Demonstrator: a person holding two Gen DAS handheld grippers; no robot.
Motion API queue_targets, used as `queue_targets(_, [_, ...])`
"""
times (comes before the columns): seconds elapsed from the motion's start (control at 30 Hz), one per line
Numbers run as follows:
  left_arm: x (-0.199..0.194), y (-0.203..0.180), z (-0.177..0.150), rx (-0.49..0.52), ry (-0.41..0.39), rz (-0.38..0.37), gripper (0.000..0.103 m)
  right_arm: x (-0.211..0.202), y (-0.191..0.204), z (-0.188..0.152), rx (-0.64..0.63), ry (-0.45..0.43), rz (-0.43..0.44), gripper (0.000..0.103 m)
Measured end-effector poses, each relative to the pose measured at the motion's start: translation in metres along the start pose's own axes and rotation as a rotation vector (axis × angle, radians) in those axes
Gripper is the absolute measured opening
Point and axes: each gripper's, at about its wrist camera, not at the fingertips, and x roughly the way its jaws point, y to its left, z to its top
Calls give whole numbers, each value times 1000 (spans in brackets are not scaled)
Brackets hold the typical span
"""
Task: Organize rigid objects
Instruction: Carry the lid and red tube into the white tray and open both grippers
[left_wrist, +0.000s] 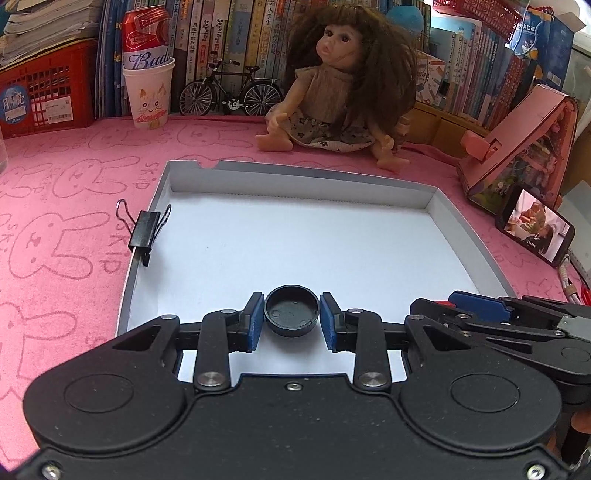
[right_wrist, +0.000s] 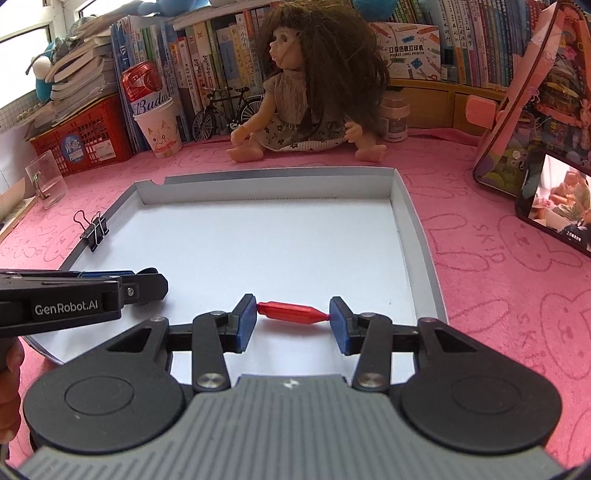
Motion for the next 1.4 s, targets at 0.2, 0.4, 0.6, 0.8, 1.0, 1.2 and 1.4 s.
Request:
queue_targets(0.2, [8, 3, 8, -24, 18, -10, 30, 9, -6, 14, -2, 39, 18, 49])
queue_targets(0.4, [11, 0, 9, -28, 23, -35, 30, 18, -18, 22, 75, 71, 50, 49])
queue_targets(0.6, [12, -4, 8, -19, 24, -57, 30, 20, -21, 26, 112, 80, 55, 52])
queue_targets(0.8, [6, -4, 8, -34, 9, -81, 44, 16, -23, 26, 145, 63, 71, 65])
queue_targets(1.0, [-8, -5, 7, -18, -35, -58, 58, 4, -27, 25, 160, 33, 71, 73])
queue_targets(1.2, [-30, -7, -2, 15, -97, -37, 79, -21, -23, 20, 131, -35, 60, 84])
queue_targets(1.4, [-57, -8, -16, 38, -148, -43, 87, -45, -26, 9, 112, -110, 43, 94])
